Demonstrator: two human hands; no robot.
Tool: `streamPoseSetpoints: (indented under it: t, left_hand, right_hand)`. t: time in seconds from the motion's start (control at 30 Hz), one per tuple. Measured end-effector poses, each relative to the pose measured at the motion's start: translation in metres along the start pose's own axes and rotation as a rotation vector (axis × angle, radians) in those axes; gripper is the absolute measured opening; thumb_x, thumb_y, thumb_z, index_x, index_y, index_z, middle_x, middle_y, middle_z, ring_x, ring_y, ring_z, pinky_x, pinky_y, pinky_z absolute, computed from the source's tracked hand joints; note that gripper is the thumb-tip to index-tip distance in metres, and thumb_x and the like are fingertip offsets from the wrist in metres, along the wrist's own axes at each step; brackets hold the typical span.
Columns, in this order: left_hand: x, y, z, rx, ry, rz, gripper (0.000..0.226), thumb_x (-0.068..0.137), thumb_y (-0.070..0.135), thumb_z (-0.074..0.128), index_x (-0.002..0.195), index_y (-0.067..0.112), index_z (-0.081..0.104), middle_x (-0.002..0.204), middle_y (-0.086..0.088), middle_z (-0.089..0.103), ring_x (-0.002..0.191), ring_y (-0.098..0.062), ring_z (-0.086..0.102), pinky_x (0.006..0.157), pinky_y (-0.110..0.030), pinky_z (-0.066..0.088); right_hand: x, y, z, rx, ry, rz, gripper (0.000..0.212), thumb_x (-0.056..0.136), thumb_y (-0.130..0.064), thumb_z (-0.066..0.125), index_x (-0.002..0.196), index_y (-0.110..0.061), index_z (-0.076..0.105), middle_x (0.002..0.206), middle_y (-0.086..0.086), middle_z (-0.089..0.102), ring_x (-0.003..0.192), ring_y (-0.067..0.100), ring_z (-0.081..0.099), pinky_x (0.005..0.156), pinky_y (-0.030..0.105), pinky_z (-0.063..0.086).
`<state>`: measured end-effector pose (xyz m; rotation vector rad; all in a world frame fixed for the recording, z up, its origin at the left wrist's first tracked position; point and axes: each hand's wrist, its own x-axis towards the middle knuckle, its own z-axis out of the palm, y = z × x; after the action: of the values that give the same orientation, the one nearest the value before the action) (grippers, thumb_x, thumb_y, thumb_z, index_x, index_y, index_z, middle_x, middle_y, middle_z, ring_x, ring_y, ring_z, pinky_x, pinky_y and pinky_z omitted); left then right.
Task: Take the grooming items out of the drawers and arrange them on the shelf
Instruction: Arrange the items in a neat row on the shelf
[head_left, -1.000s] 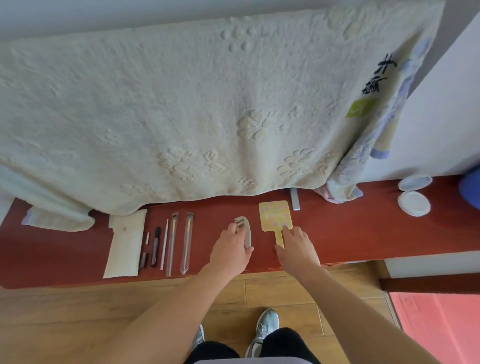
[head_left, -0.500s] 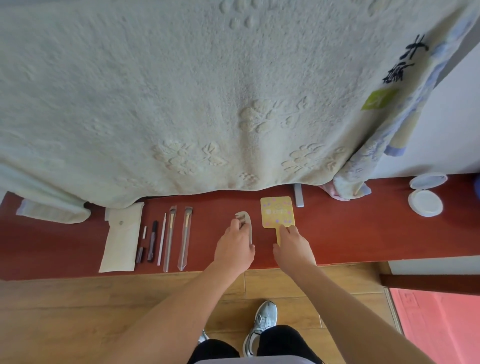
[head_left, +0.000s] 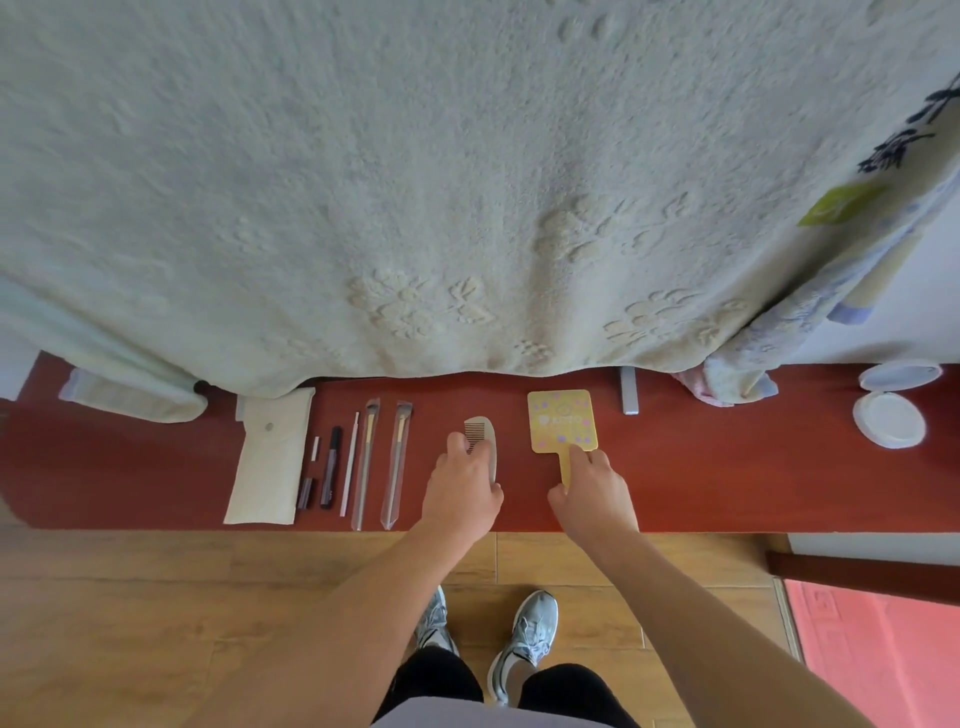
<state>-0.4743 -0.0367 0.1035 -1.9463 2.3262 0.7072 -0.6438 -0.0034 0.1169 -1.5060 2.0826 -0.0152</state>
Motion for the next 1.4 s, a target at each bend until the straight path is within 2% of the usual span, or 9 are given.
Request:
streamPoseSetpoints:
  t: [0.4, 0.6, 1.4]
  left_hand:
    - [0.003, -0.045, -0.019, -0.007, 0.023, 0.026, 0.037, 0.089, 0.029, 0.069, 0.121, 0.015, 0.055, 0.117, -0.006, 0.044, 0.094, -0.022, 0.061, 0.079, -0.029, 0.055]
    - [0.004, -0.055, -0.023, -0.01, 0.028, 0.056, 0.036, 0.089, 0.029, 0.069, 0.119, 0.015, 0.055, 0.115, -0.006, 0.045, 0.093, -0.021, 0.06, 0.078, -0.03, 0.052]
    - [0.004, -0.067, -0.025, -0.017, 0.033, 0.098, 0.046, 0.089, 0.034, 0.071, 0.127, 0.015, 0.053, 0.118, -0.007, 0.047, 0.099, -0.022, 0.062, 0.085, -0.032, 0.055]
  right_hand:
    - [-0.001, -0.06, 0.021, 0.011, 0.019, -0.017, 0.034, 0.088, -0.018, 0.051, 0.121, -0.01, 0.05, 0.109, 0.011, 0.053, 0.082, 0.029, 0.057, 0.064, 0.029, 0.04]
    - [-0.001, -0.077, 0.03, 0.021, -0.001, -0.011, 0.041, 0.09, -0.018, 0.05, 0.13, -0.01, 0.046, 0.115, 0.012, 0.051, 0.09, 0.03, 0.059, 0.071, 0.031, 0.045]
    - [-0.002, -0.087, 0.039, 0.019, -0.002, -0.037, 0.05, 0.092, -0.019, 0.05, 0.14, -0.013, 0.04, 0.12, 0.011, 0.052, 0.095, 0.029, 0.061, 0.077, 0.033, 0.05]
